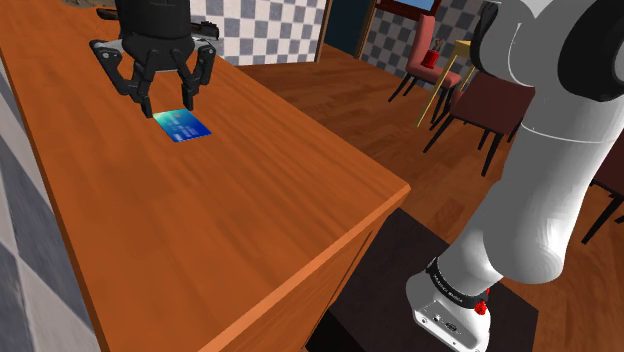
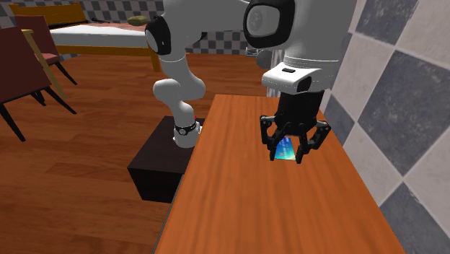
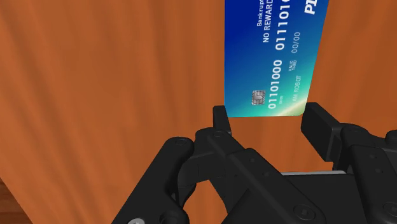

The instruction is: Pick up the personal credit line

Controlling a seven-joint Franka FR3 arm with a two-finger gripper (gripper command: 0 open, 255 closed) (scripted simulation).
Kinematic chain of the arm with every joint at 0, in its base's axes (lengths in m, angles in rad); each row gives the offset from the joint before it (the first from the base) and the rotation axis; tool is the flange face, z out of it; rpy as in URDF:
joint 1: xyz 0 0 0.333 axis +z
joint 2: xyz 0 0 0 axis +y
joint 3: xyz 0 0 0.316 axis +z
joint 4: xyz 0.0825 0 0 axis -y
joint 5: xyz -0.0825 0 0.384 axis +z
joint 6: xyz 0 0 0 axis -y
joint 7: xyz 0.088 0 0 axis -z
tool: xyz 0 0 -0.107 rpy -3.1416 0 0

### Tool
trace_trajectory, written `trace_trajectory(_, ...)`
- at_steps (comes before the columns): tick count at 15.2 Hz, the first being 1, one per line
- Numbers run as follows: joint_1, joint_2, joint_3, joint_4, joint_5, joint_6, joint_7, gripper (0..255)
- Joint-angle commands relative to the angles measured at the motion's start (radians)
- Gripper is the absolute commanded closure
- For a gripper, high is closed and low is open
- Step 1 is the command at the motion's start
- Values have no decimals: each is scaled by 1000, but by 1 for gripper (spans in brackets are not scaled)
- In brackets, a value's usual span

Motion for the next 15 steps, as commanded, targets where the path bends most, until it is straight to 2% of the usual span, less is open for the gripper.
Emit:
trace_trajectory(1, -1, 1, -1, -1, 0, 0, 0, 255)
trace_trajectory(6, -1, -1, 0, -6, 0, 3, 1, 255)
trace_trajectory(15, 40, 41, 0, 173, -24, -139, -10, 255)
